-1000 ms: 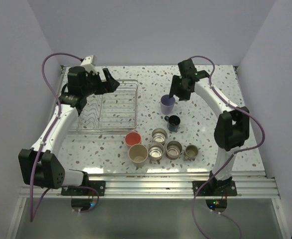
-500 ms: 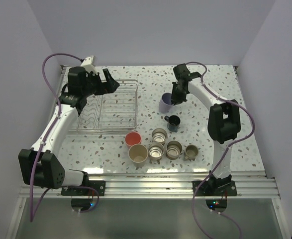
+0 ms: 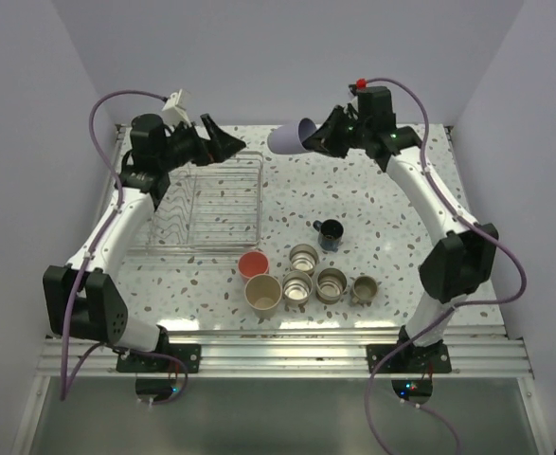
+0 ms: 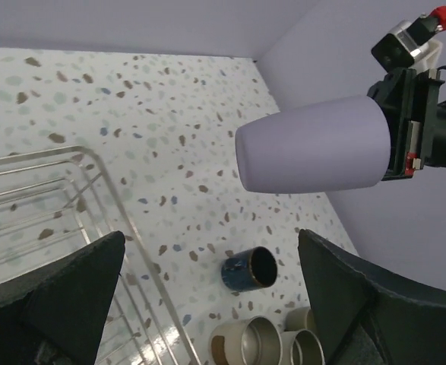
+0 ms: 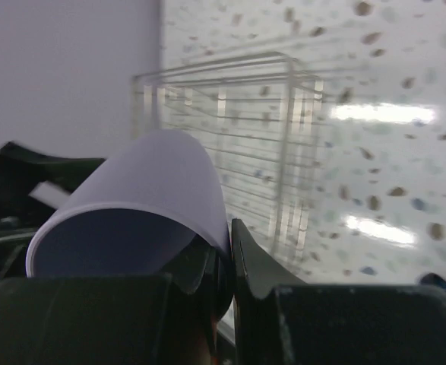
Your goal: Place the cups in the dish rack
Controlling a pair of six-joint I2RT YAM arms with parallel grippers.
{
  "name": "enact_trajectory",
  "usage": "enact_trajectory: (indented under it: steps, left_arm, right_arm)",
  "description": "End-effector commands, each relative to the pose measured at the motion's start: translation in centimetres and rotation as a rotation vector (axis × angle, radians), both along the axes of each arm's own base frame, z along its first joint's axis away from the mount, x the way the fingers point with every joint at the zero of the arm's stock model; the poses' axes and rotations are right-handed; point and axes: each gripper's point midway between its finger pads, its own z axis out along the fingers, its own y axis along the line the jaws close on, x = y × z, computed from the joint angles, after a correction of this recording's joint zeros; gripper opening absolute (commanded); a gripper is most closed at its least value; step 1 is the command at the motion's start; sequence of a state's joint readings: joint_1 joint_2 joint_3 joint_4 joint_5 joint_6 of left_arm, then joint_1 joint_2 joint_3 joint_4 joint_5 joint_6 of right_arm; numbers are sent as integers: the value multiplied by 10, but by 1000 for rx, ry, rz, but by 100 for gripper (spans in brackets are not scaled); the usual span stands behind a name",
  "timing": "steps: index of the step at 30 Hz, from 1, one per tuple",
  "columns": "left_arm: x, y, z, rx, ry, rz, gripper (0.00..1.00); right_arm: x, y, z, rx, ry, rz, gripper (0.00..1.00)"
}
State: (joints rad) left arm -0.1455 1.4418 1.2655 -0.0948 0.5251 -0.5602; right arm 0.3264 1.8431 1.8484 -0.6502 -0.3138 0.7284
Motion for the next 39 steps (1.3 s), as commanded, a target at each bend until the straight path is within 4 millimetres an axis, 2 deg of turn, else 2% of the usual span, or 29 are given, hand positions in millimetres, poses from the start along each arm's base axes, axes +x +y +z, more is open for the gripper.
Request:
enact_trajectory:
  steps: [1,2,3,4,5,7,8,11,18,25,30,36,39]
  left_arm:
    - [-27,-40,64,-230,-160,-285,100]
    - [-40,-47,87,-304,-221,-362,100]
    - [-47,-48,94,-338,-244,-390,100]
    - [-51,-49,89,-367,-237,-400,100]
    - [-58,-49,102,-408,-273,-420,100]
    - [-65,-51,100,-435,-276,-440,100]
    - [-71,-52,107,-456,-295,-460,100]
    - [-79,-53,111,-472,-309,-482,100]
    - [-71,-57,107,-450,-301,-437,100]
    - [-57,-60,101,-446,-275,-375,100]
    - [-63,-65,113,-477,-317,-401,99]
    - [-74,-70,119,-493,-342,-444,91]
    - [-78,-71,124,-503,-355,-457,75]
  right_arm:
    - [-39,43,109,470,-128,169,0]
    - [-39,47,135,589,-163,173,0]
    - [-47,49,129,623,-129,188,0]
    - [-50,49,138,649,-143,194,0]
    - [-56,48,142,649,-147,200,0]
    - [-61,48,147,626,-164,223,0]
    - [-63,48,142,606,-149,226,0]
    - [-69,49,142,606,-149,245,0]
    - [-79,60,130,603,-121,284,0]
    - [-88,69,141,631,-142,323,0]
    - [-94,78,132,631,-113,338,0]
    - [-98,89,120,638,-85,347,0]
    - [-95,89,116,630,-78,329,0]
